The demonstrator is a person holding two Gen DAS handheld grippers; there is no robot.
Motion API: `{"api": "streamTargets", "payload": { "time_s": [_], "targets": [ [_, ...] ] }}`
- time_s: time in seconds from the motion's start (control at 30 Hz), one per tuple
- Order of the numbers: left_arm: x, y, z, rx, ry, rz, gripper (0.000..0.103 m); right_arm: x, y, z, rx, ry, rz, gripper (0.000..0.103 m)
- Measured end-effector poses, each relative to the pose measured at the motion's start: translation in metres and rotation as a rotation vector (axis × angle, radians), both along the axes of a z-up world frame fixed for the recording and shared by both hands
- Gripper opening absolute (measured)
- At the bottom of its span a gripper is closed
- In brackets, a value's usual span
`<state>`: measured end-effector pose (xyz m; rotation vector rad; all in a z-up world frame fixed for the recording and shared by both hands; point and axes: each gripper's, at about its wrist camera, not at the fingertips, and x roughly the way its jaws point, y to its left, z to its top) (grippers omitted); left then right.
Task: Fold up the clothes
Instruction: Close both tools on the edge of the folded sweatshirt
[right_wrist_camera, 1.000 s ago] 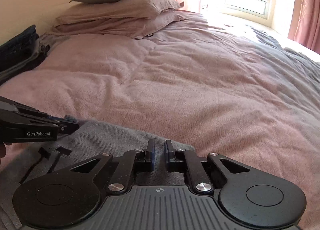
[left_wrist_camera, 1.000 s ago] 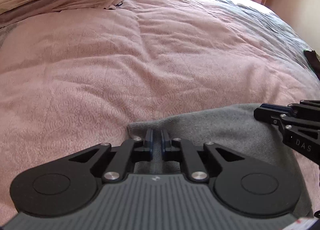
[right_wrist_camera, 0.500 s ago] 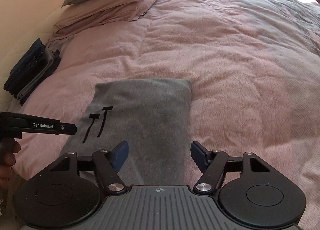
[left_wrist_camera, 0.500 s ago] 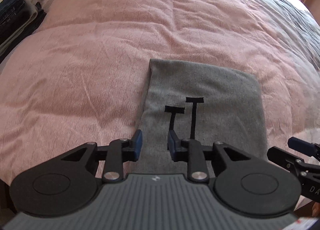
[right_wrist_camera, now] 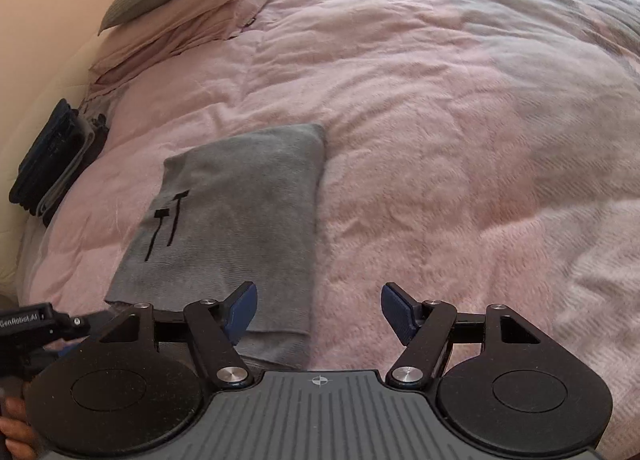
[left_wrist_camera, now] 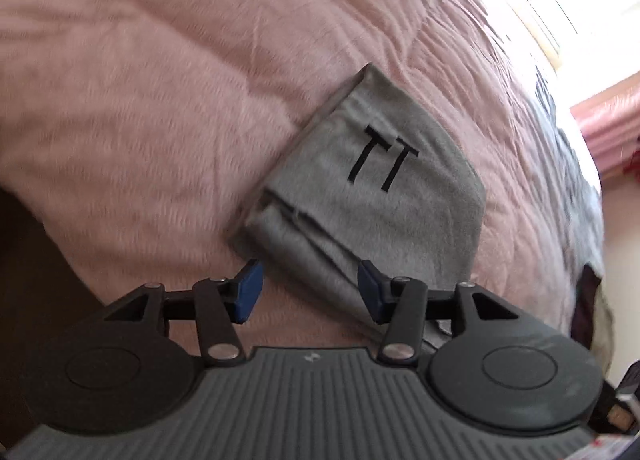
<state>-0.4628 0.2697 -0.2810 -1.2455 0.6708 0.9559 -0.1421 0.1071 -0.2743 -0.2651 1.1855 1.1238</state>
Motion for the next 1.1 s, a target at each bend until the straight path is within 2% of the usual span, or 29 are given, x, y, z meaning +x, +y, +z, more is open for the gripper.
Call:
{"api": "streamTargets", "payload": {
  "time_s": [0.07, 0.2, 0.33, 0.37, 0.47, 0.53, 0.67, 0.73, 0.8, 0.87, 0.97, 1.0, 1.03, 1.07, 1.1],
  "targets": [
    [-0.003, -0.009, -0.017, -0.067, -0.074, 0.058, 0.047, 0.007, -0.006, -0.002, -0.01, 0.018, -0.023, 0.066],
    [0.004, -0.019, -0.035, -0.117, -0.179, 0.108, 0.047, 0.012, -0.009, 0.002, -0.023, 0.043, -0.033, 0.066],
    [0.01, -0.023, -0.045, -0.159, -0.251, 0.148, 0.047, 0.007, -0.004, 0.007, -0.025, 0.015, 0.022, 0.066],
    [0.013, -0.024, -0.044, -0.16, -0.241, 0.147, 0.047, 0.006, 0.0, 0.007, -0.029, 0.013, 0.037, 0.066],
    [0.019, -0.03, -0.039, -0.137, -0.211, 0.155, 0.047, 0.012, 0.015, 0.006, -0.039, 0.041, 0.115, 0.066],
    [0.021, -0.038, -0.038, -0.13, -0.208, 0.209, 0.05, 0.019, 0.029, 0.003, -0.035, 0.051, 0.209, 0.066],
    [0.027, -0.059, -0.047, -0.085, -0.259, 0.419, 0.056, 0.05, 0.052, -0.006, -0.04, 0.059, 0.35, 0.066],
    [0.033, -0.075, -0.055, -0.033, -0.331, 0.55, 0.064, 0.068, 0.056, -0.01, -0.046, 0.08, 0.407, 0.066],
    [0.044, -0.089, -0.065, 0.002, -0.373, 0.643, 0.065, 0.083, 0.057, -0.018, -0.072, 0.076, 0.47, 0.066],
    [0.056, -0.099, -0.072, 0.046, -0.392, 0.719, 0.065, 0.096, 0.058, -0.028, -0.112, 0.057, 0.481, 0.066],
    [0.068, -0.096, -0.079, 0.107, -0.36, 0.734, 0.065, 0.113, 0.062, -0.038, -0.128, 0.101, 0.456, 0.066],
    [0.072, -0.093, -0.082, 0.118, -0.342, 0.733, 0.059, 0.116, 0.066, -0.041, -0.134, 0.116, 0.454, 0.066],
    [0.073, -0.09, -0.083, 0.125, -0.318, 0.735, 0.046, 0.119, 0.07, -0.044, -0.139, 0.127, 0.461, 0.066],
    [0.074, -0.088, -0.082, 0.136, -0.304, 0.726, 0.039, 0.12, 0.076, -0.044, -0.135, 0.136, 0.478, 0.066],
    [0.074, -0.088, -0.079, 0.158, -0.302, 0.711, 0.023, 0.122, 0.081, -0.044, -0.128, 0.142, 0.498, 0.066]
  ]
}}
